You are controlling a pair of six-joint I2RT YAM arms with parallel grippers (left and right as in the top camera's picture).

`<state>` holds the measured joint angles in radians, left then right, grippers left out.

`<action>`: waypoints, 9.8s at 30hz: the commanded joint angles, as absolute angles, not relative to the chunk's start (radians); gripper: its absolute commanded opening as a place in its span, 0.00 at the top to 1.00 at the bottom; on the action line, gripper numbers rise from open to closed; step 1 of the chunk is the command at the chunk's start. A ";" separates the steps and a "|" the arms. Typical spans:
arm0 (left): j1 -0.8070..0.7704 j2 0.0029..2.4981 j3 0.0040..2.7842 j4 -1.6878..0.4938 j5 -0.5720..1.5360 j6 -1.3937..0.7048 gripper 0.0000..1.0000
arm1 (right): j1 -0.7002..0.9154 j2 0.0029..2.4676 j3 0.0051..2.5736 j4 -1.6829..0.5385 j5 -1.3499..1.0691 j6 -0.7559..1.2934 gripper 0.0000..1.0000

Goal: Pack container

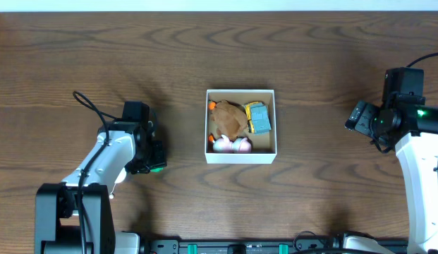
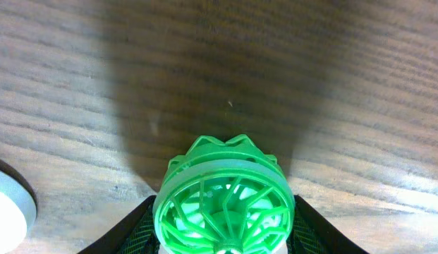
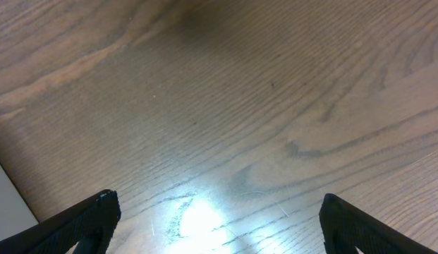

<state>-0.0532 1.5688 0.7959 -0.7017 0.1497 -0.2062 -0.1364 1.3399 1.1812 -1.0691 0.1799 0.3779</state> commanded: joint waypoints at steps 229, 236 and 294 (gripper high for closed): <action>-0.451 1.274 1.114 -0.710 0.135 0.002 0.38 | 0.098 1.343 1.174 -0.913 0.037 0.155 0.01; -0.609 1.343 1.079 -0.761 0.135 -0.069 0.39 | 0.098 1.343 1.174 -0.913 0.037 0.155 0.01; -0.712 1.567 1.090 -0.692 0.120 -0.092 0.35 | 0.097 1.343 1.174 -0.961 0.079 0.155 0.01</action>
<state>-0.7128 1.5654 1.0843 -0.6983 0.1287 -0.0761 0.0902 1.3399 1.1767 -0.9592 0.0597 0.1707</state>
